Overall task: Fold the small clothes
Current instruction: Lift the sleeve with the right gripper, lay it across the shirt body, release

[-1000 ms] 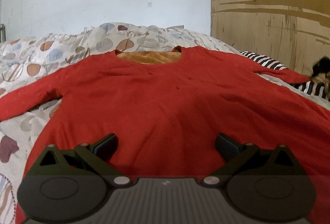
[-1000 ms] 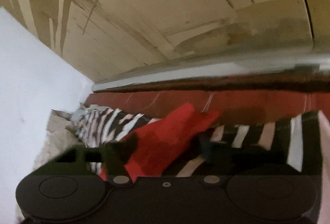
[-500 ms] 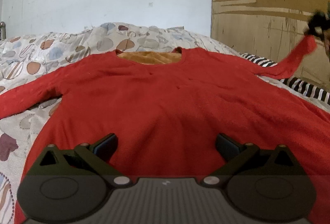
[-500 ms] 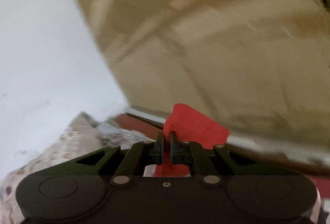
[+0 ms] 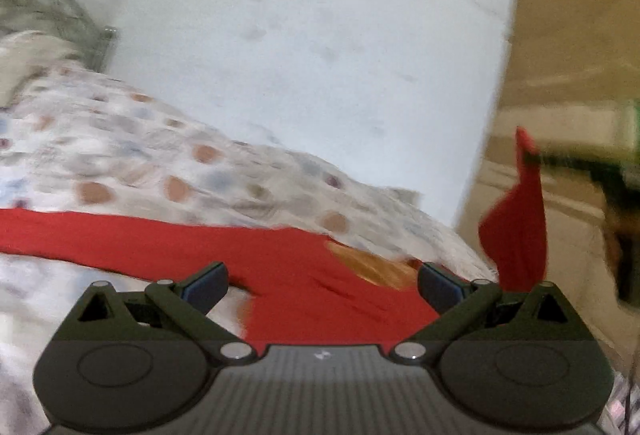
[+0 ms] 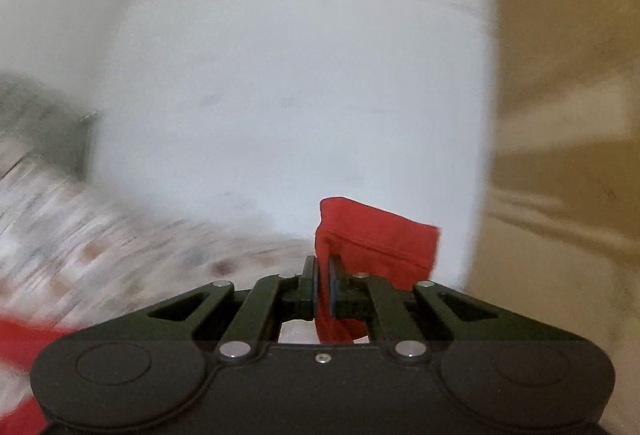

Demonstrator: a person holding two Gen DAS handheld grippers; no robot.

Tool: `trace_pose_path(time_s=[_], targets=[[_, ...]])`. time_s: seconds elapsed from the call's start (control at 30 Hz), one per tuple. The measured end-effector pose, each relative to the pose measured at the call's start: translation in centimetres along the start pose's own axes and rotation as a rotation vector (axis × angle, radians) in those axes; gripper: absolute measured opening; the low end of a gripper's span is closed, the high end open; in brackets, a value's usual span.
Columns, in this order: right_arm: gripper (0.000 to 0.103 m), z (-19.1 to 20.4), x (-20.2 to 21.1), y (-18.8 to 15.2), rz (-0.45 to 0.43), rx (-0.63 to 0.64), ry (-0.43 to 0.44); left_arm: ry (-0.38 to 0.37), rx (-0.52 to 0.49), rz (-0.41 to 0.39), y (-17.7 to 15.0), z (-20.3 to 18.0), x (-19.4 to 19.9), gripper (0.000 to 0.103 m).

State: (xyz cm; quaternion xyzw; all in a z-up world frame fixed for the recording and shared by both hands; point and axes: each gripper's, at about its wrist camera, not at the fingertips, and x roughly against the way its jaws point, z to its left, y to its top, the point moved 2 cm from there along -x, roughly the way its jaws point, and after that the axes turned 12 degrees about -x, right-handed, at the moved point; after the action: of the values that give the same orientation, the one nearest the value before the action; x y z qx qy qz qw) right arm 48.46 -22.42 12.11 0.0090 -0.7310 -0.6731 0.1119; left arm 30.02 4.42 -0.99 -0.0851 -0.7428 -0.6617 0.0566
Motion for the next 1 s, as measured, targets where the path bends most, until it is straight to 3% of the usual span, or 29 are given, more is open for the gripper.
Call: trace_pose_path(time_s=[0.1, 0.23, 0.37, 0.47, 0.5, 0.6, 0.63, 0.67, 0.7, 0.77, 1.0], targets=[[0.004, 6.9, 1.1, -3.7, 0.074, 0.166, 0.151, 0.106, -0.003, -0.007, 0.4, 2.3, 0.5, 0.103], [0.004, 14.1, 3.1, -10.8, 0.180, 0.449, 0.284, 0.161, -0.005, 0.032, 0.5, 5.5, 0.8, 0.103], [0.004, 17.4, 5.1, -16.6, 0.152, 0.711, 0.299, 0.176, 0.004, 0.063, -0.2, 7.4, 1.1, 0.103], [0.007, 18.0, 6.2, -18.0, 0.143, 0.775, 0.309, 0.192, 0.010, 0.087, -0.6, 7.5, 0.3, 0.103], [0.011, 17.9, 6.5, -18.2, 0.151, 0.776, 0.315, 0.194, 0.006, 0.090, -0.8, 7.2, 0.2, 0.103], [0.043, 17.5, 7.0, -18.1, 0.167, 0.760, 0.328, 0.195, -0.029, 0.106, -1.0, 5.7, -0.2, 0.103], [0.060, 16.9, 7.4, -18.3, 0.164, 0.752, 0.324, 0.190, -0.047, 0.113, -1.0, 5.0, -0.5, 0.103], [0.069, 16.3, 8.1, -18.3, 0.151, 0.741, 0.314, 0.176, -0.066, 0.117, -1.0, 4.4, -0.9, 0.103], [0.072, 15.8, 8.2, -18.3, 0.147, 0.734, 0.303, 0.157, -0.080, 0.118, -1.1, 3.7, -1.3, 0.103], [0.090, 14.6, 8.7, -18.3, 0.142, 0.709, 0.269, 0.107, -0.092, 0.135, -1.3, 2.5, -2.4, 0.103], [0.102, 8.8, 9.5, -18.3, 0.149, 0.585, 0.121, 0.014, -0.164, 0.259, -3.8, -1.1, -6.9, 0.103]])
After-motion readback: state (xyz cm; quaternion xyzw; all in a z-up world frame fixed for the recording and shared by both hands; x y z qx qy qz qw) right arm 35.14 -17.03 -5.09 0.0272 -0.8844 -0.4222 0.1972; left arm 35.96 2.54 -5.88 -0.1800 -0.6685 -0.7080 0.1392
